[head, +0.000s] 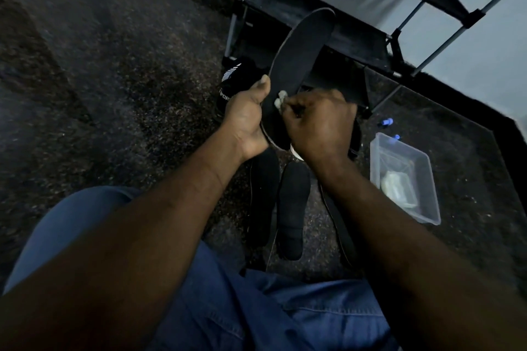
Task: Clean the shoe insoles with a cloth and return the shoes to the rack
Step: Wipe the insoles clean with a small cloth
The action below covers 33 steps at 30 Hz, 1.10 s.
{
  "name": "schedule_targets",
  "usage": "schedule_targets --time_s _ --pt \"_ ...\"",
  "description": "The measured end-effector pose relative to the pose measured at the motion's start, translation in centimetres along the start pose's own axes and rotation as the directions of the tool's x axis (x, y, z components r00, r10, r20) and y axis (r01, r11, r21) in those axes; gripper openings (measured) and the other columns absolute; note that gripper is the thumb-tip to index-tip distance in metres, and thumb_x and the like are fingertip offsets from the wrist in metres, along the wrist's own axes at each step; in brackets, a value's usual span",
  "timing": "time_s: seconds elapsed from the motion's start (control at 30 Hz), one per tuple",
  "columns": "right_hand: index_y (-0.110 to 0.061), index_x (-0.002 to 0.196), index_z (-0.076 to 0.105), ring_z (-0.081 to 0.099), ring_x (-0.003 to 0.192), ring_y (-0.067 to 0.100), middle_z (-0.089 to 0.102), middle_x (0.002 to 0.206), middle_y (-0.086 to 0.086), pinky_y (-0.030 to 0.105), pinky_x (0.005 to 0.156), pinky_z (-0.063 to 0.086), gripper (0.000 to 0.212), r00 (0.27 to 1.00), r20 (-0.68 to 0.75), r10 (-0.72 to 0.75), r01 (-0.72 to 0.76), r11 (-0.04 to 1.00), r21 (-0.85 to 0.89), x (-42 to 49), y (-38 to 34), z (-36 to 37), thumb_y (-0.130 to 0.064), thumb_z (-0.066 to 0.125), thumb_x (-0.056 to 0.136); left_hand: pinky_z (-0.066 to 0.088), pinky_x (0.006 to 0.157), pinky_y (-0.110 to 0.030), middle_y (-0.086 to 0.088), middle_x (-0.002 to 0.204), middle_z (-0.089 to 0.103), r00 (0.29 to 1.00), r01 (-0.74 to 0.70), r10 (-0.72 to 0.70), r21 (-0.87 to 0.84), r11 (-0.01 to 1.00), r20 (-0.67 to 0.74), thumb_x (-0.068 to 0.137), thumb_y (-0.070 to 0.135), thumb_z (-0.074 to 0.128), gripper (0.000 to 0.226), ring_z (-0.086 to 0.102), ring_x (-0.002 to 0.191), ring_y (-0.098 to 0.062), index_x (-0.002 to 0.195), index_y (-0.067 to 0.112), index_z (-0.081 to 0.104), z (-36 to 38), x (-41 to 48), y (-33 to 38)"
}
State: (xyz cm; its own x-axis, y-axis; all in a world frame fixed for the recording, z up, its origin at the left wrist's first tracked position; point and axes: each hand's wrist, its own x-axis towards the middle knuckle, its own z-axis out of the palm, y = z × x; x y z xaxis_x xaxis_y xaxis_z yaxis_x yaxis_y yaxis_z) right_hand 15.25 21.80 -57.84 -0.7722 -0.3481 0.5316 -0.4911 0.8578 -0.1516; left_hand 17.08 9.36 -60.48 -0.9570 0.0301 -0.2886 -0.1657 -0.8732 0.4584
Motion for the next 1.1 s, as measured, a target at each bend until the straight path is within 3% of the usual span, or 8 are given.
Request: schedule_targets --time_s 0.2,0.43,0.53,0.63,0.77,0.9,1.03,1.1 --pt "-0.029 0.099 0.080 0.072 0.089 0.026 0.079 0.091 -0.005 0.047 0.086 0.056 0.029 0.953 -0.090 0.291 -0.262 0.934 0.244 3.8 0.6 -0.1 -0.049 0.061 0.090 0.061 0.074 -0.034 -0.011 0.112 0.071 0.999 -0.009 0.005 0.093 0.996 0.045 0.111 0.028 0.041 0.044 0.073 0.090 -0.023 0.151 0.010 0.049 0.6 -0.8 -0.3" --pt "-0.032 0.102 0.080 0.067 0.098 0.026 0.077 0.099 -0.005 0.046 0.085 0.051 0.029 0.995 -0.068 0.078 -0.062 0.976 0.209 2.3 -2.3 0.3 -0.043 0.058 0.086 0.060 0.083 -0.034 -0.008 0.118 0.070 0.999 0.016 -0.021 0.107 0.994 0.038 0.110 0.030 0.043 0.044 0.070 0.102 -0.023 0.149 0.015 0.053 0.3 -0.9 -0.4" --pt "-0.032 0.101 0.080 0.067 0.096 0.028 0.077 0.094 -0.003 0.041 0.084 0.044 0.029 0.987 -0.120 0.111 -0.108 0.994 0.031 3.5 -0.3 -0.1 -0.050 0.060 0.092 0.061 0.073 -0.032 -0.009 0.113 0.074 0.999 -0.015 0.010 0.103 0.995 0.047 0.110 0.029 0.044 0.036 0.075 0.091 -0.022 0.140 0.015 0.059 0.3 -0.8 -0.5" --pt "-0.032 0.102 0.080 0.069 0.091 0.029 0.078 0.092 -0.002 0.046 0.087 0.052 0.032 0.977 -0.114 0.177 -0.166 0.981 0.102 4.4 1.5 -0.4 -0.051 0.057 0.092 0.061 0.074 -0.035 -0.011 0.115 0.073 0.998 -0.045 0.040 0.106 0.993 0.051 0.110 0.028 0.047 0.040 0.074 0.092 -0.024 0.144 0.010 0.056 0.5 -0.8 -0.6" --pt "-0.033 0.098 0.080 0.066 0.092 0.026 0.076 0.089 -0.005 0.042 0.079 0.050 0.022 0.995 -0.094 -0.029 0.038 0.995 0.096 3.1 -0.2 -0.6 -0.046 0.063 0.091 0.060 0.080 -0.033 -0.008 0.114 0.074 0.994 -0.046 0.039 0.070 0.996 0.102 0.111 0.025 0.042 0.031 0.073 0.099 -0.021 0.132 0.016 0.062 0.6 -0.7 -0.5" --pt "-0.032 0.101 0.080 0.066 0.096 0.027 0.076 0.095 -0.005 0.044 0.086 0.049 0.024 0.974 -0.138 0.180 -0.159 0.976 0.148 3.6 0.1 -0.6 -0.043 0.062 0.089 0.060 0.075 -0.032 -0.007 0.112 0.074 0.993 -0.039 0.026 0.107 0.994 0.117 0.111 0.026 0.042 0.033 0.073 0.094 -0.020 0.137 0.015 0.059 0.6 -0.9 -0.6" --pt "-0.034 0.103 0.079 0.065 0.096 0.025 0.075 0.095 -0.006 0.045 0.080 0.049 0.026 0.996 -0.065 -0.053 0.060 0.992 0.115 2.0 -1.1 -0.5 -0.044 0.060 0.089 0.060 0.070 -0.028 -0.003 0.101 0.076 0.995 -0.038 0.030 0.080 0.996 0.100 0.112 0.025 0.040 0.028 0.075 0.087 -0.016 0.128 0.019 0.062 0.6 -1.2 -0.6" --pt "-0.033 0.106 0.079 0.065 0.098 0.024 0.076 0.098 -0.007 0.045 0.084 0.050 0.032 0.995 -0.088 0.040 -0.035 0.998 0.057 2.9 0.7 -0.7 -0.050 0.056 0.089 0.060 0.071 -0.031 -0.005 0.106 0.075 0.995 -0.046 0.037 0.091 0.995 0.090 0.111 0.024 0.041 0.027 0.073 0.087 -0.018 0.127 0.018 0.062 1.0 -1.2 -0.7"
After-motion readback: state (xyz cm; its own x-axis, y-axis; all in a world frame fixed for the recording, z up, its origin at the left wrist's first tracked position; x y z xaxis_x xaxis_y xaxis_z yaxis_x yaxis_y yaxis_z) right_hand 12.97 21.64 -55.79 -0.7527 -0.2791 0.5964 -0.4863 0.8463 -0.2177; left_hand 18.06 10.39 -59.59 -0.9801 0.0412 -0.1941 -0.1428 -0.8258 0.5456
